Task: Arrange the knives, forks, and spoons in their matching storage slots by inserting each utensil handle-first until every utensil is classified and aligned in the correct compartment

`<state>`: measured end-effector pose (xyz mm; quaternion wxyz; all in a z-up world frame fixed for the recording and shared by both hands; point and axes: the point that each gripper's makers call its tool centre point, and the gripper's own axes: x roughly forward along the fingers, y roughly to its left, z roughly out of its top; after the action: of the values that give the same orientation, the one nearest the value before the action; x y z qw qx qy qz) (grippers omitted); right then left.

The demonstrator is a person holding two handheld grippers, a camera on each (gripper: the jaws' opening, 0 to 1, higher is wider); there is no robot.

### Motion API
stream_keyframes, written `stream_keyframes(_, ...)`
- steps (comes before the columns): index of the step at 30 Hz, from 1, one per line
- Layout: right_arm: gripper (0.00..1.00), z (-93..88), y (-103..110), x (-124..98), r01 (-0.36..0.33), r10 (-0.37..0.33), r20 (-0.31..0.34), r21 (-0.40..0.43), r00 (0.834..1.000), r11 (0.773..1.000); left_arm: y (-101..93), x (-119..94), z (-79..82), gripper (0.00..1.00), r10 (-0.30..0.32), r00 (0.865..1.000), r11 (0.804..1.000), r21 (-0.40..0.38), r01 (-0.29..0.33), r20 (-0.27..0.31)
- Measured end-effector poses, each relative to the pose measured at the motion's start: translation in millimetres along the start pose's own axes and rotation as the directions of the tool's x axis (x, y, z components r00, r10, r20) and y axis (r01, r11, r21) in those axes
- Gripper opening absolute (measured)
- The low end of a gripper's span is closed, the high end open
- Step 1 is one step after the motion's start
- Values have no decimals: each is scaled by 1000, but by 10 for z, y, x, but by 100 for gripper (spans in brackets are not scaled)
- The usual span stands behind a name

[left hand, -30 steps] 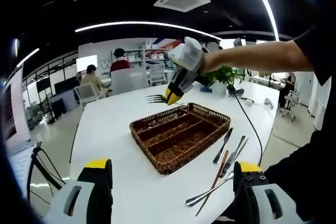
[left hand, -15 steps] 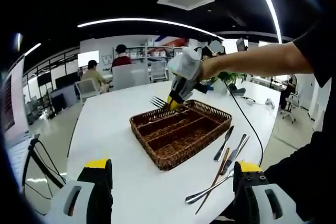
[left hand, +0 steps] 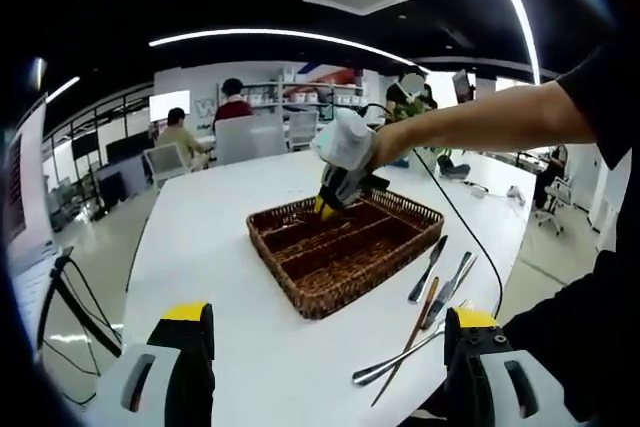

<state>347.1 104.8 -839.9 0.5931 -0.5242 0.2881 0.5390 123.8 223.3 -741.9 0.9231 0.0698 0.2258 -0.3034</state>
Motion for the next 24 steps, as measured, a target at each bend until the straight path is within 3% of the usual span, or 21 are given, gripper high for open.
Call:
stream_keyframes(5,0,-62,-2,123,7,-6,-23,14,1000,1000,-31,12,-52,100,2,1000,1000,-9,-2,-9)
stream_keyframes(20,0,-51,-23,389,46,-46,-4,16,999,999,-71,-1,-92,100,1,1000,1000,-14,-1,-18)
stream_keyframes(22,0,-43,-21,391,46,-45,-10,101,999,994,-78,-9,-103,100,3,1000,1000,-17,-3,-18)
stream_keyframes(24,0,-46,-62,440,53,-52,-11,97,999,994,-94,-8,-126,100,2,1000,1000,-18,-2,-22)
